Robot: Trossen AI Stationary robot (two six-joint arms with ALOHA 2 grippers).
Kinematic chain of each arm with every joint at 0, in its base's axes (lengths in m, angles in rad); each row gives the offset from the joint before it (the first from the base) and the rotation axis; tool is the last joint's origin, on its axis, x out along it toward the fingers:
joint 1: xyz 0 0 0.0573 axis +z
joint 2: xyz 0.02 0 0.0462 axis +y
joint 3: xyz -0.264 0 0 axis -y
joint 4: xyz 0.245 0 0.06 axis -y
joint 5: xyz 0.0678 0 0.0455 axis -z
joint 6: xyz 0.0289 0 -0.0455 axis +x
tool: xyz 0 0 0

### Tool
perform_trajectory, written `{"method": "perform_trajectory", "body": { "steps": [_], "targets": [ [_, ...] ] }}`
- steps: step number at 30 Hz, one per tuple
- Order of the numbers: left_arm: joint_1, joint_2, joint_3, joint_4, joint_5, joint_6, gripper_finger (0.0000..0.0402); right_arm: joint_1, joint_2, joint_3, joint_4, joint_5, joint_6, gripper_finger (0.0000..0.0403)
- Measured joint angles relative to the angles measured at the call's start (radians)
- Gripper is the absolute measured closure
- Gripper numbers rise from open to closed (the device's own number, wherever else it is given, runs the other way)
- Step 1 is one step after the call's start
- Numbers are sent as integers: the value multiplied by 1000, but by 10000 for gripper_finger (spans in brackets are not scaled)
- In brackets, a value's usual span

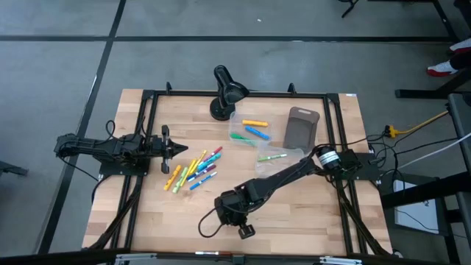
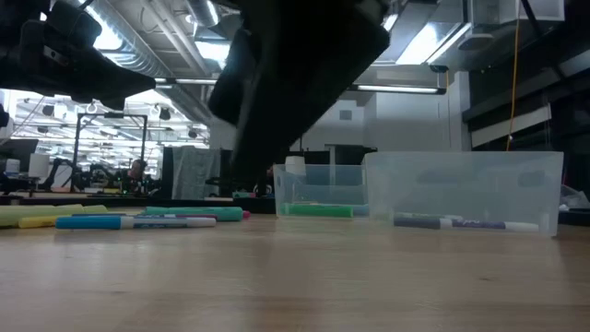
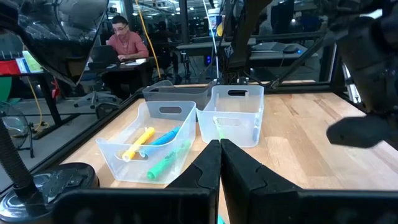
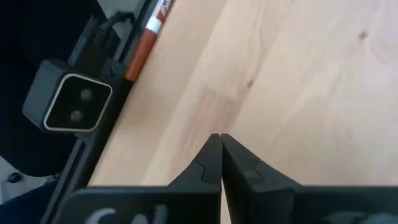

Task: Pick & Place Markers
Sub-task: Put the brown marker pen into the bottom transparent bin

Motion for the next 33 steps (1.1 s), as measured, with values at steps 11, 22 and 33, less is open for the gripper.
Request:
{"method": "perform_trajectory", "body": {
  "steps": [11, 22, 33],
  "targets": [
    [0, 0, 0, 0, 0, 0, 395, 0, -32, -23, -45, 3, -16, 401],
    [0, 0, 0, 0, 0, -2, 395, -7, -342, -475, 360, 96, 17, 401],
    [0, 0, 0, 0, 3, -91, 395, -124, -467, -627, 488, 328, -244, 400]
  ]
}}
